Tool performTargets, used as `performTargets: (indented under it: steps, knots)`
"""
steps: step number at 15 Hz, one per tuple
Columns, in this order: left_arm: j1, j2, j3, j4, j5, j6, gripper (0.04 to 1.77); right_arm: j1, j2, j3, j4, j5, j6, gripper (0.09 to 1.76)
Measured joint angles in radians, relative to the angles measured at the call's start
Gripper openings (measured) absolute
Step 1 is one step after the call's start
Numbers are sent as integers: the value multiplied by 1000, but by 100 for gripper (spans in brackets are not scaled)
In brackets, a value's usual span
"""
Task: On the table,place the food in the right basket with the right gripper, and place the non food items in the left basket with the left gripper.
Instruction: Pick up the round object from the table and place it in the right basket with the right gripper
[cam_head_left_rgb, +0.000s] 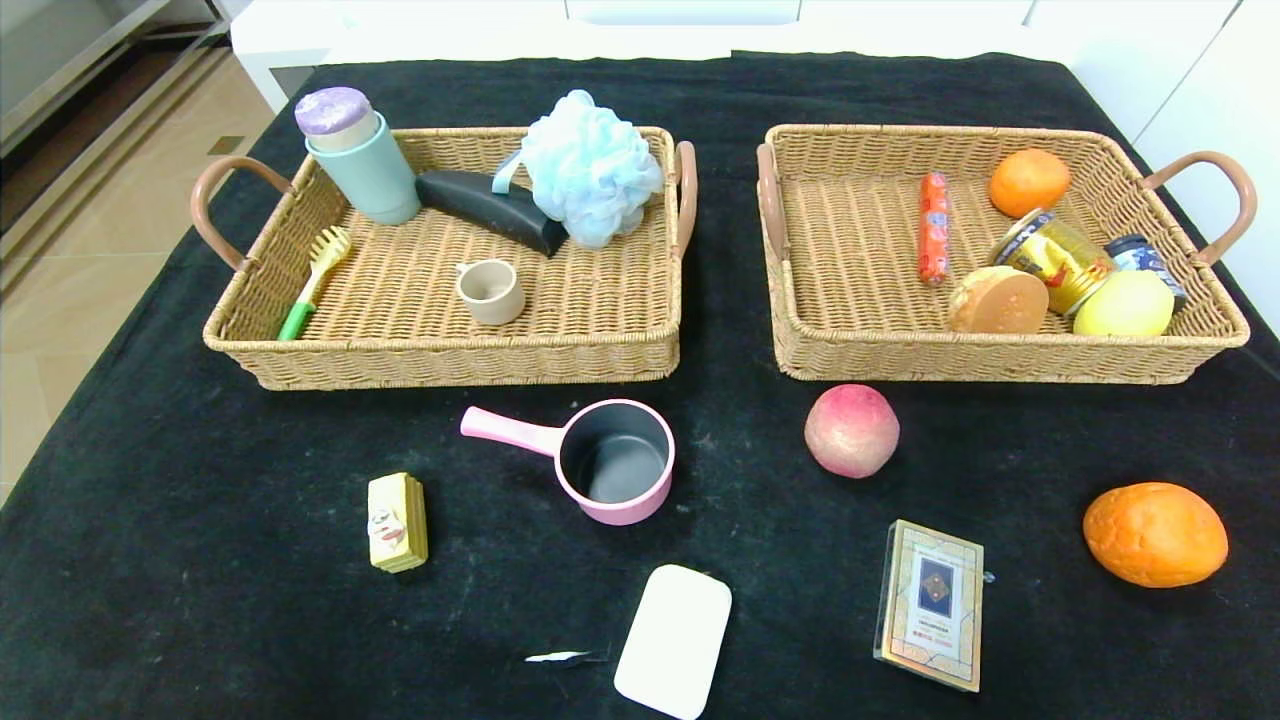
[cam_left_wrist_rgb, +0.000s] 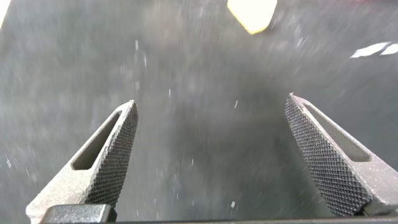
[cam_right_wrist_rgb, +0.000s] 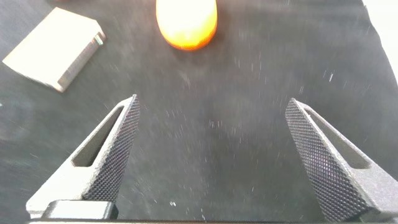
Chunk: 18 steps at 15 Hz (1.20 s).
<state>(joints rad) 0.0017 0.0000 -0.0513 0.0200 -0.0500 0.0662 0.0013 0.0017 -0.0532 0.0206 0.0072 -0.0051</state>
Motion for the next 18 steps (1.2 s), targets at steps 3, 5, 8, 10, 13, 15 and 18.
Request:
performTargets:
  steps: [3,5,8,10,13,15,18]
  knots:
    - [0,32,-95,4,-33,-1,172,1,57,-125,34,17,0,171]
    - [-1,91,-169,7,-36,-1,172,3,144,-215,40,21,-1,171]
    - [-10,229,-325,7,-37,0,172,9,316,-377,40,27,-3,171]
    - [-19,340,-434,6,-39,1,172,14,438,-480,39,45,-4,171]
    - [-27,516,-576,6,-71,0,172,20,623,-616,37,96,-5,171]
    - [-29,633,-657,1,-98,-1,172,23,741,-697,38,132,-5,171]
    - [-30,787,-768,-2,-188,-3,172,44,904,-817,38,164,-4,171]
